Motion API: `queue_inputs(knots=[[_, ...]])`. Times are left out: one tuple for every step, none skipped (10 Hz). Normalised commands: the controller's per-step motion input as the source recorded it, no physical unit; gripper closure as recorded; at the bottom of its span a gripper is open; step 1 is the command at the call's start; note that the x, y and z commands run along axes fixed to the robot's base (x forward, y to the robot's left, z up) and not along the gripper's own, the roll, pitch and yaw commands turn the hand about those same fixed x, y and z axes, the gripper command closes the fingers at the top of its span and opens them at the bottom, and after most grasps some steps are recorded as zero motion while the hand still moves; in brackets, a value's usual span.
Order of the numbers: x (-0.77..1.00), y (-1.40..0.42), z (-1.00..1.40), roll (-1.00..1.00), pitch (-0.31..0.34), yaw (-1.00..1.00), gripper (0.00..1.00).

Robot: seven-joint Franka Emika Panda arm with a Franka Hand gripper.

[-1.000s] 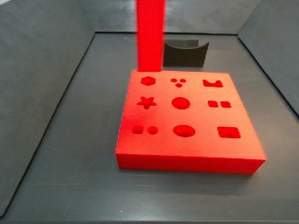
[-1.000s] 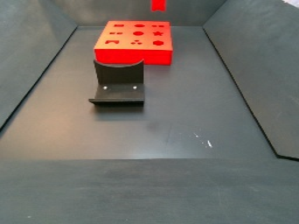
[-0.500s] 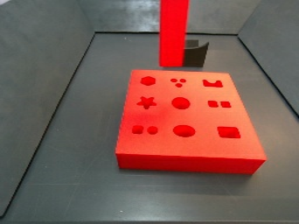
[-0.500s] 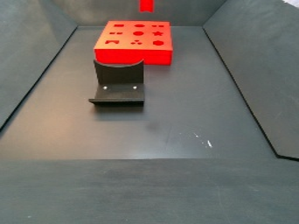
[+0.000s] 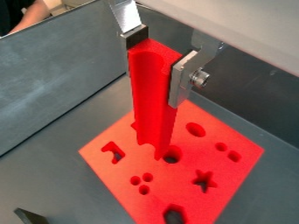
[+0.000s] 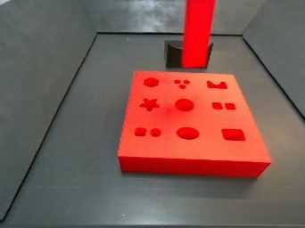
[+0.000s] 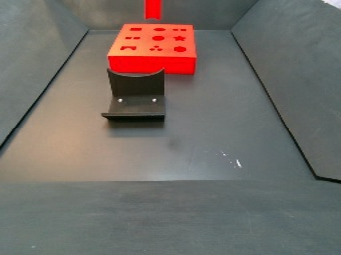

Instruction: Insert the arch object.

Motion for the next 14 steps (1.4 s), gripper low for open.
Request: queue_inputs(knots=[[1.0,0.14,-0.24,0.0,-0.129,-0.03,1.0],[1.0,0.13,-0.2,0.0,-0.131,-0.03,1.0],[1.0,0.09,-0.13,0.03,-0.099,-0.02,1.0],[1.0,0.11,-0.12,0.02,-0.087,-0.02,1.0],[1.0,0.13,-0.13,0.0,-0.083,-0.03,1.0],[1.0,0.13,-0.13,0.0,-0.08,-0.02,1.0],[1.0,0.13,-0.14,0.0,-0.076,-0.02,1.0],[1.0,0.14,-0.15,0.0,-0.071,-0.01,1.0],[1.0,0.12,-0.13,0.02,-0.079,0.0,1.0],[1.0,0.09,-0.11,0.07,-0.06,0.0,1.0],[0.79,0.01,-0.06,0.11,0.0,0.0,1.0],[0.35,0.0,-0.12,0.02,0.0,-0.09,1.0],[0.23,0.0,-0.19,0.0,0.0,-0.11,1.0],[0.08,0.0,-0.26,0.0,0.0,-0.13,1.0]])
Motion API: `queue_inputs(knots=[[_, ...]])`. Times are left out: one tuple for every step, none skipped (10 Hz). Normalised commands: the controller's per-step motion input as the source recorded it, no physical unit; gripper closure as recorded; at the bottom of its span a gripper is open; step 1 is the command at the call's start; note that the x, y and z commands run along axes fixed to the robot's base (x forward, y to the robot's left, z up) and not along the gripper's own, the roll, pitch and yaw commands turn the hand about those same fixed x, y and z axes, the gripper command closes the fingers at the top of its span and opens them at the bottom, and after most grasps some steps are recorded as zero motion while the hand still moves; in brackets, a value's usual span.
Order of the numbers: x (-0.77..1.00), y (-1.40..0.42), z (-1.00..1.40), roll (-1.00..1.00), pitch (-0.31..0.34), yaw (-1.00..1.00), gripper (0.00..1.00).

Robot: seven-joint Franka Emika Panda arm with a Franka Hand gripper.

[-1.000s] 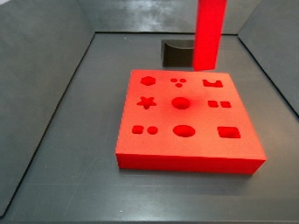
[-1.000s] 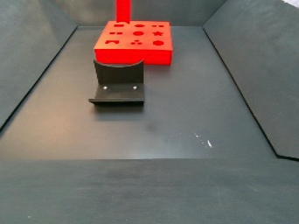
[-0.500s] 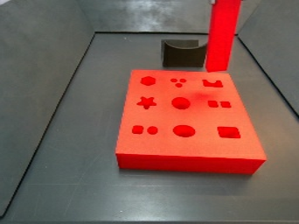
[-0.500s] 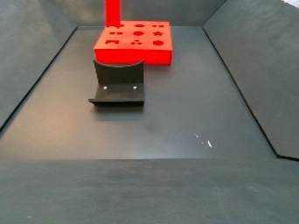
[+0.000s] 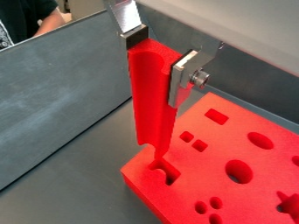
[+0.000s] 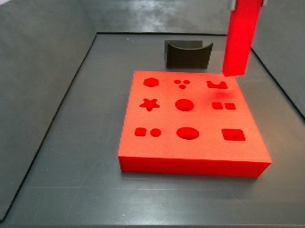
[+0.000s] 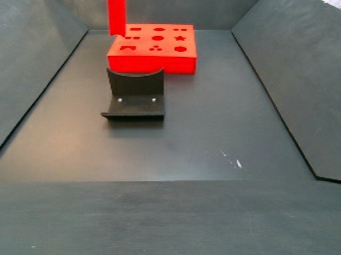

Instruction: Insert the arch object.

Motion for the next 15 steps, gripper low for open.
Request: queue_inputs(knots=[[0.0,0.01,-0.27,0.0,0.0,-0.17,1.0],[-0.12,0.05,-0.27,0.0,0.0,-0.21,1.0],[-0.28,0.04,-0.2,0.0,0.0,-0.27,1.0],[-0.29,0.02,-0.11,-0.04,-0.004,-0.25,1.0],[-0.11,0.0,-0.1,-0.06,-0.034,-0.11,1.0],[0.0,0.0,-0.16,0.0,-0.02,0.0,1.0],[0.0,0.0,-0.21,0.0,-0.014,0.0,1.0],[0.0,0.04,-0.24,0.0,-0.011,0.0,1.0],[0.0,0.06,-0.25,0.0,-0.019,0.0,1.0],[-0.13,0.09,-0.21,-0.01,-0.011,0.0,1.0],[-0.26,0.2,-0.16,-0.03,0.0,-0.05,1.0],[-0.24,0.23,-0.18,-0.03,0.0,-0.03,1.0],[-0.19,0.16,-0.2,-0.03,0.0,0.0,1.0],[-0.06,0.0,-0.2,0.0,0.0,0.02,1.0],[0.0,-0.03,-0.17,0.11,0.0,0.13,1.0]])
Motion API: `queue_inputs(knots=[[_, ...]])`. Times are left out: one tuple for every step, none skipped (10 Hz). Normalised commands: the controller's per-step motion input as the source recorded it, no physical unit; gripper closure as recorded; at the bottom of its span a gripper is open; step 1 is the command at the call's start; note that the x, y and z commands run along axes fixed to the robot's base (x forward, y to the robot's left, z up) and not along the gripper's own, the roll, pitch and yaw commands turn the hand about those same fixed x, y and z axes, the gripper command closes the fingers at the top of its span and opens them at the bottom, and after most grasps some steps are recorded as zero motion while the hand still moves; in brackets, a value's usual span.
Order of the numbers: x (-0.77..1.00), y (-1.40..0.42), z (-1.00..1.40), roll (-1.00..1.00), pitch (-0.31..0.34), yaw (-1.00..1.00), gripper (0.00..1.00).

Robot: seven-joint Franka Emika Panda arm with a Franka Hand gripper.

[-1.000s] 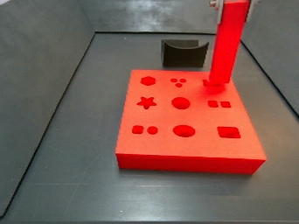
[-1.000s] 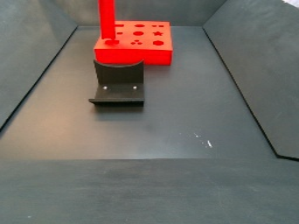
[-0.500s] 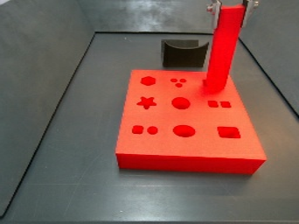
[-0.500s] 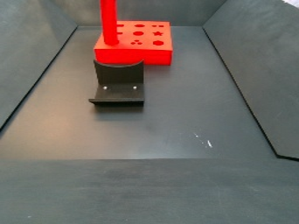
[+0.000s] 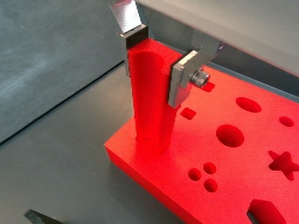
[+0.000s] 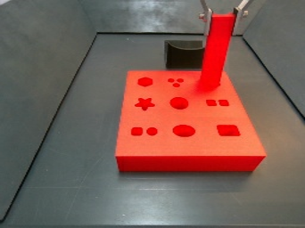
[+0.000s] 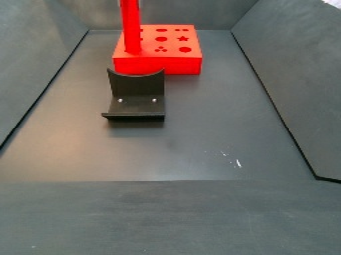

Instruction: Insert the arch object.

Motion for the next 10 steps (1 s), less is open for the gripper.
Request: queue_inputs(knots=[[0.0,-0.02,-0.11,0.03,0.0,0.11,1.0],[0.0,-0.07,-0.07,0.0,0.0,0.03,1.0],[0.0,-0.08,-0.1,0.01,0.0,0.01,1.0],[0.0,-0.19,-0.1,0.16,0.0,0.0,1.0],[0.0,-0.23,-0.13,0.37,0.0,0.07,1.0],[0.05,-0.08,-0.17,0.2,0.0,0.08,1.0],[0.05,0.0,-0.17,0.13,0.0,0.1,1.0],[0.05,0.0,-0.17,0.15,0.0,0.12,1.0],[0.0,0.0,-0.16,0.08,0.0,0.09,1.0],[0.0,0.0,-0.36,0.0,-0.003,0.08,1.0]])
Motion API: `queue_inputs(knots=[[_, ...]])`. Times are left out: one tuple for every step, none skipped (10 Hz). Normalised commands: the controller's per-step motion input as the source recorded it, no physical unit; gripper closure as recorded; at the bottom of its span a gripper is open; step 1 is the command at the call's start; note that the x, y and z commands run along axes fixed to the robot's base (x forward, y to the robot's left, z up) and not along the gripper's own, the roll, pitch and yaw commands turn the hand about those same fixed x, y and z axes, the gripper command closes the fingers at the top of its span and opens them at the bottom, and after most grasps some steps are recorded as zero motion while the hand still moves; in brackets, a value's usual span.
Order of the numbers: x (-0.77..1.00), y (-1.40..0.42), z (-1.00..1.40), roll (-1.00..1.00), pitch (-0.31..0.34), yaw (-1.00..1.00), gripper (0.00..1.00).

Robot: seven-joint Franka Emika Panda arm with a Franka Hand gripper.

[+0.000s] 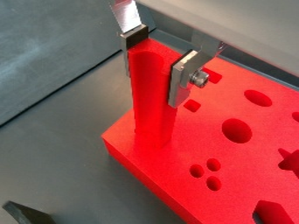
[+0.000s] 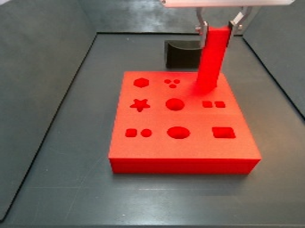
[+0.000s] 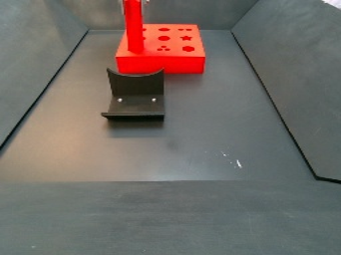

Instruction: Insert the arch object.

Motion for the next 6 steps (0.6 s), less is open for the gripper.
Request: queue_inputs(knots=[[0.0,0.0,-0.48,0.04,-0.027,0.08,1.0],[-0.03,-0.03,-0.58,0.15,-0.034,0.09,1.0],[-0.07,-0.02,-0.63,0.23,-0.049,0.07,1.0],[0.0,0.0,-0.67,0.16,-0.039,0.07,1.0],[0.0,0.0,-0.57,0.07,-0.03,0.07,1.0],[0.0,0.0,-0.07,-0.05,0.0,0.0,1.0]])
